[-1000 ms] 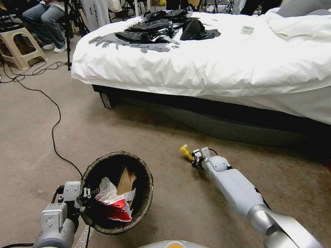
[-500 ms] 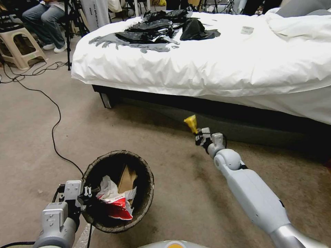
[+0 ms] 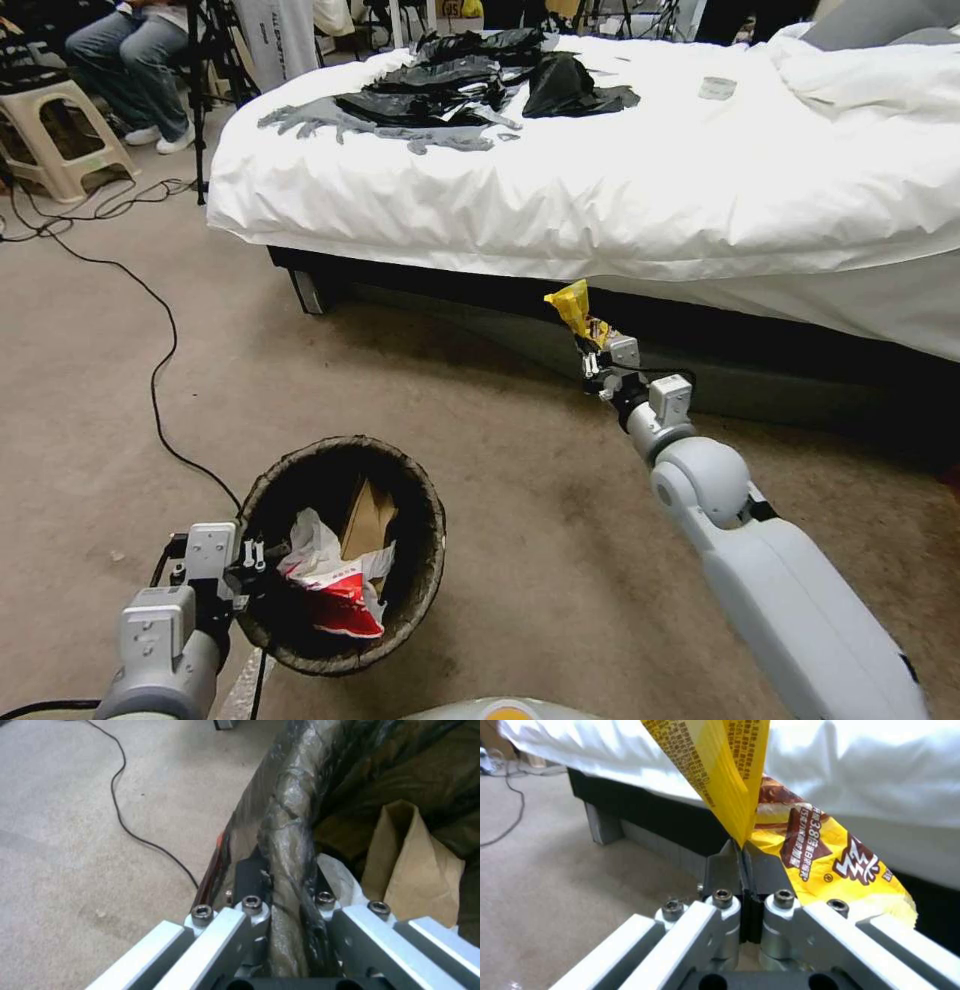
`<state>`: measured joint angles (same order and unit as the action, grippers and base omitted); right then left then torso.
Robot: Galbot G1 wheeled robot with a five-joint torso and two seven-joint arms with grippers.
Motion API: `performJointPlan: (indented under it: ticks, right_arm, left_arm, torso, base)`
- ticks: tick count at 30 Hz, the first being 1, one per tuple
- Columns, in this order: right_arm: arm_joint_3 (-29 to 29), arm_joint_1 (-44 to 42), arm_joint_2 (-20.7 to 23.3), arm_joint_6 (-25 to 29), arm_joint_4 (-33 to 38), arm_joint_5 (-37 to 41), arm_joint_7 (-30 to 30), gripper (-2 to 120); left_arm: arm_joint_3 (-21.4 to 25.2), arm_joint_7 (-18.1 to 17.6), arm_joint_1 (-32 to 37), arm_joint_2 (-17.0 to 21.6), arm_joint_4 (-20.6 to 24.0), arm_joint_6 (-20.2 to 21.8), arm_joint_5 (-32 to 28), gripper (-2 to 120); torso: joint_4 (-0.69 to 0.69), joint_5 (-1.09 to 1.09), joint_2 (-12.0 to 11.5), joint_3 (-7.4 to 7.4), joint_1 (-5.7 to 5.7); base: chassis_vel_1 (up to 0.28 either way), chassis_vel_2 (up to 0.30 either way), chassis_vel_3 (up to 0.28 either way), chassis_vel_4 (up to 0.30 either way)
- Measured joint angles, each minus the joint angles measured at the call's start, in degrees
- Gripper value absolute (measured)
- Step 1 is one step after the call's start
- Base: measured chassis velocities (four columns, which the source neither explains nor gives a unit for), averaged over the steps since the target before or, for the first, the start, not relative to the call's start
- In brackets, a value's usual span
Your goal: Pick up the trash bin, then pick up the garbage from the floor and place it into the trash bin.
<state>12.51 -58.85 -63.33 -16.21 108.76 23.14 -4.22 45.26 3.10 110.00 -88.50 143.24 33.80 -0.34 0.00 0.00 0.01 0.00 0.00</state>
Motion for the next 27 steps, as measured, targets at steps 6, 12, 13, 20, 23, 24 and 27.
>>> performJointPlan:
  ticks: [6, 12, 13, 20, 23, 24, 27]
  right_arm:
    - [-0.02, -4.12, 3.52, -3.75, 12.64, 2.98, -0.91, 0]
    - [-3.79, -6.47, 5.78, -7.46, 20.85, 5.07, -0.44, 0]
    - [-3.79, -6.47, 5.78, -7.46, 20.85, 5.07, -0.44, 0]
    - [-11.91, -5.55, 8.2, -9.77, 23.09, 4.92, 2.55, 0]
    - [-15.4, -4.71, 8.64, -10.0, 23.09, 4.4, 2.56, 0]
    - [-17.05, -4.06, 8.67, -10.25, 23.09, 4.31, 2.53, 0]
    - [-19.82, -2.83, 8.55, -10.56, 23.09, 4.23, 2.37, 0]
  left_arm:
    - [-0.08, 0.0, 0.02, 0.32, 0.0, 0.03, -0.21, 1]
    - [-0.35, 0.02, -0.07, 0.41, 0.0, 0.19, -0.35, 1]
    - [-0.35, 0.02, -0.07, 0.41, 0.0, 0.19, -0.35, 1]
    - [-0.53, 0.11, -0.01, 0.49, 0.0, 0.24, -0.24, 1]
    - [-0.54, 0.12, -0.01, 0.5, 0.0, 0.24, -0.18, 1]
    - [-0.55, 0.14, 0.0, 0.48, 0.0, 0.24, -0.15, 1]
    - [-0.55, 0.15, 0.04, 0.43, 0.0, 0.24, -0.07, 1]
  torso:
    - [0.0, 0.01, 0.0, 0.0, 0.0]
    - [-0.01, 0.0, 0.0, 0.0, 0.0]
    - [-0.01, 0.0, 0.0, 0.0, 0.0]
    - [0.0, 0.0, 0.0, 0.01, 0.0]
    - [0.0, 0.0, 0.0, 0.0, 0.0]
    - [0.0, 0.0, 0.0, 0.0, 0.0]
    - [0.0, 0.0, 0.0, 0.0, 0.0]
  base:
    - [0.0, 0.0, 0.0, 0.0]
    - [0.0, 0.0, 0.0, 0.0]
    - [0.0, 0.0, 0.0, 0.0]
    - [0.0, 0.0, 0.0, 0.0]
    - [0.0, 0.0, 0.0, 0.0]
    - [0.0, 0.0, 0.0, 0.0]
    - [0.0, 0.0, 0.0, 0.0]
